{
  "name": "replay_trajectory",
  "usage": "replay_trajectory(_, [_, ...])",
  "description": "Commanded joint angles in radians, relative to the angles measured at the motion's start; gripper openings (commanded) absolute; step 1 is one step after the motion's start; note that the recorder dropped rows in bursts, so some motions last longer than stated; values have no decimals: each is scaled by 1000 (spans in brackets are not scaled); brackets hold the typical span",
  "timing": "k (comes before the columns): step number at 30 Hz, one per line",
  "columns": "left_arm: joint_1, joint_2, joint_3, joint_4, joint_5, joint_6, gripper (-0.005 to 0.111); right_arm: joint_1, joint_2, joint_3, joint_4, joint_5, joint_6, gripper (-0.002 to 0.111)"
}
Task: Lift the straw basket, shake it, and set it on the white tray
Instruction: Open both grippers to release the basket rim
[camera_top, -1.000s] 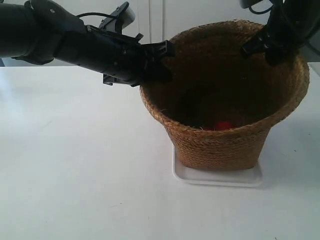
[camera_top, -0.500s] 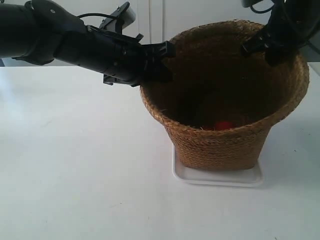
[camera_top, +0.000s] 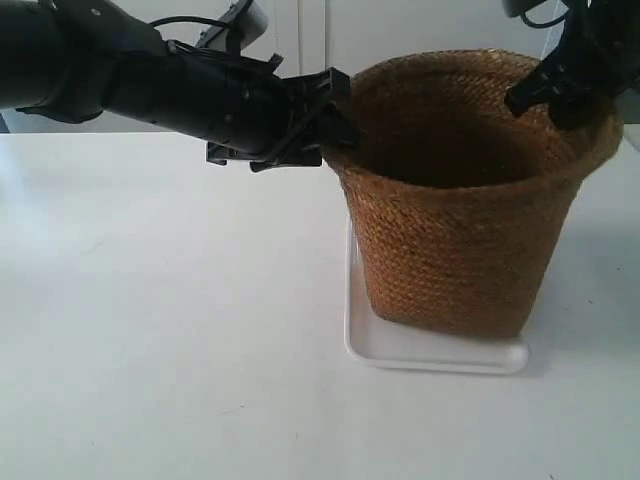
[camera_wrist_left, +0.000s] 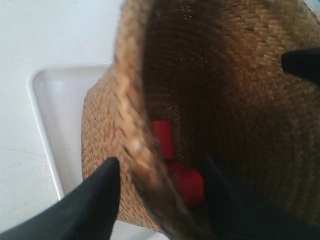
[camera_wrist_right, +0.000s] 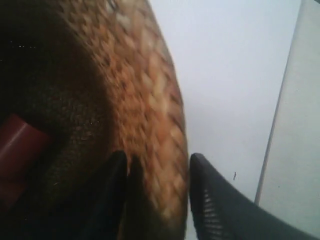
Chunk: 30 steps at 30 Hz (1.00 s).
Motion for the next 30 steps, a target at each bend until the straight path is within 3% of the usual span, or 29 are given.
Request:
replay_trajectory(1, [1, -11, -6, -15, 21, -1, 67, -5, -4, 4, -6, -27, 4, 46])
replay_trajectory(8, [1, -11, -6, -15, 33, -1, 68, -5, -2, 4, 95, -50, -113, 48])
replay_trajectory(18, [1, -15, -6, -21, 129, -4, 68, -5, 17, 7, 209, -88, -160, 48])
replay_trajectory(25, [1, -54, -6, -21, 123, -4, 68, -5, 32, 7, 221, -85, -164, 48])
replay_trajectory(30, [1, -52, -6, -21, 122, -4, 68, -5, 32, 7, 221, -87, -164, 59])
